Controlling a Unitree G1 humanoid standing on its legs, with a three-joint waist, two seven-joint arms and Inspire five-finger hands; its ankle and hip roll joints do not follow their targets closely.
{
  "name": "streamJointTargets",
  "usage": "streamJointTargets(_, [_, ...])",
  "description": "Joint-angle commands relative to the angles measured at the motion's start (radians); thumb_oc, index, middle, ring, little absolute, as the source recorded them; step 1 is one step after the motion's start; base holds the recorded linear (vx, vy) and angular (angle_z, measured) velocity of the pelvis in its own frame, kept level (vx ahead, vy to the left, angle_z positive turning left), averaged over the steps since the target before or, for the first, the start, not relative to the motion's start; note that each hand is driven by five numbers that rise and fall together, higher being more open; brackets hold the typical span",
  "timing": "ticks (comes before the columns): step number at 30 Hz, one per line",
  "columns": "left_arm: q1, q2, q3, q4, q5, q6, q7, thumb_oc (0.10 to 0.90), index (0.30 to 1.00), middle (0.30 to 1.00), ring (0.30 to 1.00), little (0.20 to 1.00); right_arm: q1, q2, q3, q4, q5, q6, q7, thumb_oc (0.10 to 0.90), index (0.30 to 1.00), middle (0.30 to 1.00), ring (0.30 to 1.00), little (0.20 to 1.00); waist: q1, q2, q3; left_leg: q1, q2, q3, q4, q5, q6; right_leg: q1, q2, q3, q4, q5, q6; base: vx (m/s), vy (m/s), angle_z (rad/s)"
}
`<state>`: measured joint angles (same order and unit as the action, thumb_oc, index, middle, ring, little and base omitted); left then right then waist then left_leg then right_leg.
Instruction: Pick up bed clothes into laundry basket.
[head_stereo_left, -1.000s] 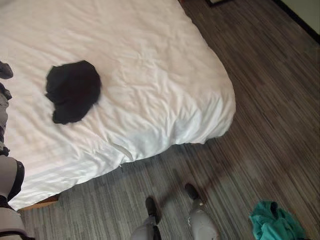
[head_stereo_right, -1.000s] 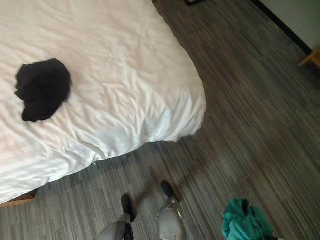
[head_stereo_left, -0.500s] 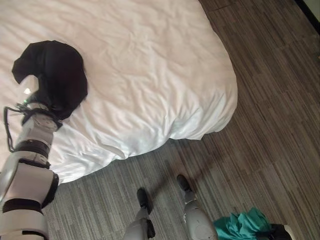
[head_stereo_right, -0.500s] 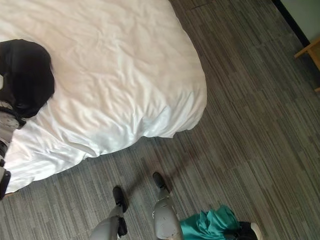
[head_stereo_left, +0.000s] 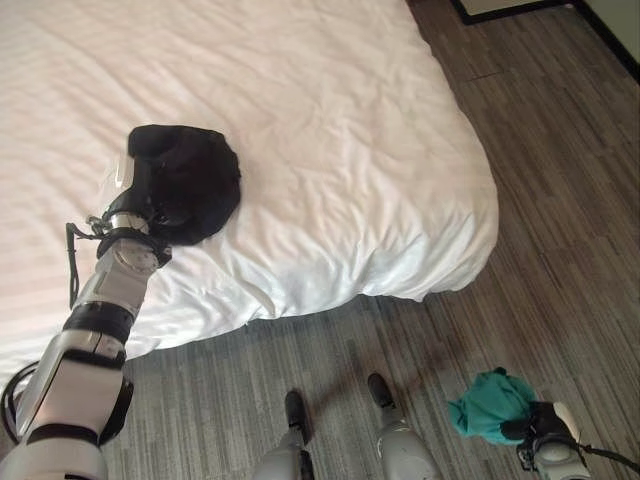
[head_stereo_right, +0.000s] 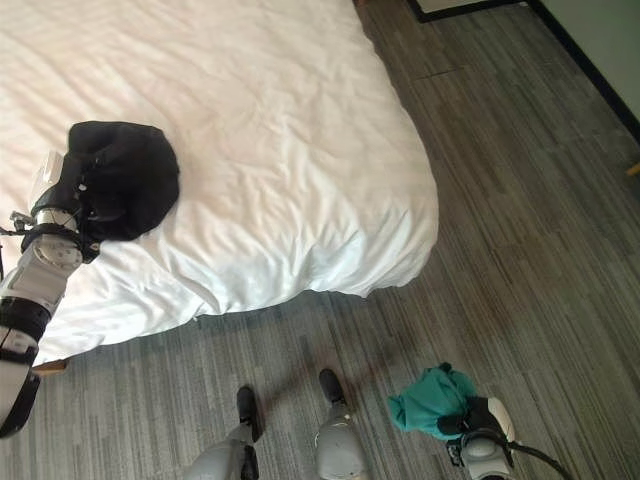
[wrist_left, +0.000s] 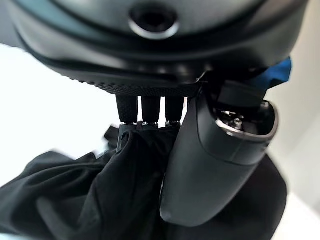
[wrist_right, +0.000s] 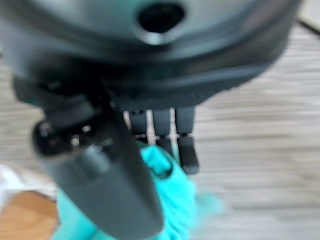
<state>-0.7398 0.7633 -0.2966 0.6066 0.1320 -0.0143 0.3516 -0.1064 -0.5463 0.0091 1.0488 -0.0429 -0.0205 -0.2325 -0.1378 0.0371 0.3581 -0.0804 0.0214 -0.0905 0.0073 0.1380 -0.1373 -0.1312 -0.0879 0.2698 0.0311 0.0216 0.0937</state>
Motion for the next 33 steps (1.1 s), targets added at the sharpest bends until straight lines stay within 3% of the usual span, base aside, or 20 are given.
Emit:
streamJointTargets(1, [-0.102, 0.101, 0.155, -0.293, 0.102, -0.063, 0.172, 0.400, 0.300, 0.300, 0.300, 0.300, 0.142, -0.088, -0.020, -0.149, -0.059, -0.011, -0.029, 0.400, 0.300, 0.300, 0.300, 0.300, -0.047, -0.070, -0.167, 0.106, -0.132, -0.211, 0.306, -0.241, 0.086, -0.021, 0.086, 0.066, -0.028, 0.175, 0.069, -0.02, 0.111, -0.55])
streamJointTargets(2, [-0.095, 0.098, 0.157, -0.301, 0.105, -0.056, 0.170, 0.400, 0.300, 0.300, 0.300, 0.300, 0.150, -0.088, -0.024, -0.157, -0.062, -0.007, -0.027, 0.400, 0.300, 0.300, 0.300, 0.300, -0.043, -0.065, -0.168, 0.119, -0.123, -0.210, 0.290, -0.242, 0.087, -0.017, 0.093, 0.066, -0.026, 0.173, 0.067, -0.09, 0.171, -0.84])
streamJointTargets(3, [-0.142, 0.085, 0.149, -0.372, 0.141, -0.076, 0.168, 0.400, 0.300, 0.300, 0.300, 0.300, 0.191, -0.074, -0.043, -0.219, -0.090, -0.007, -0.021, 0.400, 0.300, 0.300, 0.300, 0.300, -0.081, -0.078, -0.198, 0.196, -0.095, -0.173, 0.157, -0.322, 0.118, -0.056, 0.107, 0.076, -0.023, 0.196, 0.087, -0.18, 0.143, -0.63])
streamJointTargets(5, [-0.144, 0.077, 0.143, -0.401, 0.159, -0.076, 0.165, 0.400, 0.300, 0.300, 0.300, 0.300, 0.220, -0.069, -0.065, -0.280, -0.103, -0.005, -0.011, 0.400, 0.300, 0.300, 0.300, 0.300, -0.086, -0.087, -0.204, 0.235, -0.080, -0.154, 0.079, -0.324, 0.128, -0.083, 0.114, 0.073, -0.022, 0.225, 0.107, -0.26, 0.135, -0.46])
streamJointTargets(6, [-0.111, 0.062, 0.155, -0.464, 0.186, -0.094, 0.167, 0.400, 0.300, 0.300, 0.300, 0.300, 0.233, -0.074, -0.087, -0.377, -0.125, -0.011, -0.013, 0.400, 0.300, 0.300, 0.300, 0.300, -0.102, -0.108, -0.190, 0.274, -0.083, -0.134, -0.028, -0.307, 0.146, -0.156, 0.111, 0.037, -0.010, 0.336, 0.168, -0.22, 0.066, -0.59])
streamJointTargets(7, [-0.105, 0.061, 0.160, -0.470, 0.188, -0.093, 0.165, 0.400, 0.300, 0.300, 0.300, 0.300, 0.239, -0.073, -0.091, -0.386, -0.128, -0.007, -0.012, 0.400, 0.300, 0.300, 0.300, 0.300, -0.099, -0.106, -0.191, 0.279, -0.081, -0.130, -0.042, -0.299, 0.147, -0.156, 0.113, 0.040, -0.012, 0.341, 0.168, -0.51, 0.074, -1.04])
streamJointTargets(9, [0.005, 0.026, 0.199, -0.525, 0.186, -0.099, 0.116, 0.400, 0.300, 0.300, 0.300, 0.300, 0.269, -0.054, -0.140, -0.539, -0.150, -0.021, -0.012, 0.400, 0.300, 0.300, 0.300, 0.300, -0.084, -0.099, -0.150, 0.264, -0.069, -0.038, -0.061, -0.248, 0.146, -0.197, 0.056, -0.148, -0.006, 0.269, 0.156, -0.41, 0.021, -1.40])
streamJointTargets(11, [0.009, 0.026, 0.201, -0.528, 0.187, -0.099, 0.114, 0.400, 0.300, 0.300, 0.300, 0.300, 0.272, -0.054, -0.141, -0.544, -0.150, -0.019, -0.011, 0.400, 0.300, 0.300, 0.300, 0.300, -0.082, -0.093, -0.153, 0.267, -0.066, -0.037, -0.062, -0.254, 0.149, -0.194, 0.060, -0.149, -0.007, 0.259, 0.158, -0.15, -0.028, -1.56])
streamJointTargets(12, [0.085, 0.019, 0.232, -0.536, 0.192, -0.096, 0.097, 0.400, 0.300, 0.300, 0.300, 0.300, 0.272, -0.029, -0.151, -0.626, -0.155, -0.037, -0.009, 0.400, 0.300, 0.300, 0.300, 0.300, -0.047, -0.081, -0.135, 0.251, -0.042, 0.063, -0.050, -0.243, 0.136, -0.167, -0.018, -0.325, 0.003, 0.200, 0.114, -0.24, -0.094, -1.35])
streamJointTargets(13, [0.092, 0.018, 0.237, -0.541, 0.193, -0.095, 0.095, 0.400, 0.300, 0.300, 0.300, 0.300, 0.275, -0.031, -0.151, -0.631, -0.156, -0.035, -0.008, 0.400, 0.300, 0.300, 0.300, 0.300, -0.048, -0.083, -0.134, 0.252, -0.044, 0.064, -0.052, -0.239, 0.135, -0.167, -0.020, -0.324, 0.003, 0.203, 0.112, -0.45, -0.230, -1.44])
streamJointTargets(14, [0.183, -0.012, 0.271, -0.554, 0.198, -0.095, 0.080, 0.400, 0.300, 0.300, 0.300, 0.300, 0.261, -0.015, -0.154, -0.689, -0.172, -0.045, -0.009, 0.400, 0.300, 0.300, 0.300, 0.300, -0.024, -0.076, -0.127, 0.244, -0.012, 0.153, -0.050, -0.237, 0.127, -0.136, -0.087, -0.406, 0.017, 0.181, 0.106, -0.25, -0.145, -1.33])
streamJointTargets(15, [0.192, -0.013, 0.278, -0.560, 0.199, -0.094, 0.078, 0.400, 0.300, 0.300, 0.300, 0.300, 0.264, -0.017, -0.153, -0.693, -0.173, -0.042, -0.007, 0.400, 0.300, 0.300, 0.300, 0.300, -0.023, -0.079, -0.129, 0.243, -0.017, 0.158, -0.051, -0.231, 0.126, -0.139, -0.090, -0.401, 0.016, 0.187, 0.105, -0.43, -0.286, -1.63])
streamJointTargets(20, [0.412, -0.131, 0.376, -0.555, 0.171, -0.092, 0.048, 0.400, 0.300, 0.300, 0.300, 0.300, 0.257, 0.036, -0.129, -0.825, -0.188, -0.048, 0.034, 0.400, 0.300, 0.300, 0.300, 0.300, 0.003, -0.097, -0.110, 0.214, 0.042, 0.319, -0.033, -0.215, 0.100, -0.074, -0.229, -0.350, 0.024, 0.242, 0.138, -0.24, -0.250, -1.48])
streamJointTargets(23, [0.461, -0.154, 0.396, -0.549, 0.147, -0.094, 0.043, 0.400, 0.300, 0.300, 0.300, 0.300, 0.261, 0.046, -0.120, -0.855, -0.187, -0.049, 0.042, 0.400, 0.300, 0.300, 0.300, 0.300, 0.014, -0.106, -0.112, 0.205, 0.066, 0.353, -0.028, -0.209, 0.083, -0.078, -0.255, -0.340, 0.003, 0.270, 0.154, -0.05, -0.269, -0.99])
streamJointTargets(26, [0.548, -0.170, 0.417, -0.534, 0.159, -0.087, 0.037, 0.400, 0.300, 0.300, 0.300, 0.300, 0.268, 0.060, -0.101, -0.877, -0.191, -0.053, 0.054, 0.400, 0.300, 0.300, 0.300, 0.300, 0.021, -0.118, -0.118, 0.223, 0.131, 0.407, -0.032, -0.198, 0.041, -0.102, -0.283, -0.387, -0.017, 0.294, 0.166, 0.07, -0.412, -1.04])
streamJointTargets(28, [0.597, -0.183, 0.431, -0.511, 0.164, -0.079, 0.042, 0.400, 0.300, 0.300, 0.300, 0.300, 0.271, 0.065, -0.086, -0.888, -0.191, -0.059, 0.062, 0.400, 0.300, 0.300, 0.300, 0.300, 0.028, -0.114, -0.120, 0.250, 0.173, 0.445, -0.035, -0.193, 0.014, -0.111, -0.283, -0.440, -0.005, 0.283, 0.167, 0.18, -0.455, -0.94])
streamJointTargets(29, [0.632, -0.200, 0.428, -0.482, 0.192, -0.068, 0.052, 0.400, 0.300, 0.300, 0.300, 0.300, 0.275, 0.065, -0.063, -0.881, -0.188, -0.066, 0.070, 0.400, 0.300, 0.300, 0.300, 0.300, 0.032, -0.117, -0.129, 0.260, 0.227, 0.481, -0.029, -0.177, -0.022, -0.095, -0.272, -0.492, -0.020, 0.233, 0.165, 0.19, -0.589, -0.75])
streamJointTargets(31, [0.664, -0.243, 0.433, -0.436, 0.178, -0.059, 0.060, 0.400, 0.300, 0.300, 0.300, 0.300, 0.289, 0.054, -0.057, -0.890, -0.174, -0.071, 0.075, 0.400, 0.300, 0.300, 0.300, 0.300, 0.018, -0.102, -0.135, 0.256, 0.298, 0.477, -0.018, -0.136, -0.049, -0.101, -0.231, -0.483, -0.002, 0.192, 0.149, 0.20, -0.445, -0.26])
streamJointTargets(32, [0.666, -0.246, 0.434, -0.436, 0.178, -0.060, 0.060, 0.400, 0.300, 0.300, 0.300, 0.300, 0.290, 0.052, -0.057, -0.891, -0.173, -0.070, 0.075, 0.400, 0.300, 0.300, 0.300, 0.300, 0.017, -0.097, -0.137, 0.255, 0.303, 0.478, -0.017, -0.136, -0.052, -0.103, -0.226, -0.483, 0.002, 0.189, 0.148, 0.21, -0.217, -0.28])
streamJointTargets(33, [0.680, -0.260, 0.433, -0.419, 0.182, -0.052, 0.066, 0.400, 0.300, 0.300, 0.300, 0.300, 0.283, 0.039, -0.046, -0.896, -0.171, -0.072, 0.081, 0.400, 0.300, 0.300, 0.300, 0.300, 0.022, -0.084, -0.129, 0.247, 0.323, 0.437, 0.044, -0.084, -0.049, -0.103, -0.192, -0.469, 0.017, 0.166, 0.128, 0.20, -0.218, -0.50])
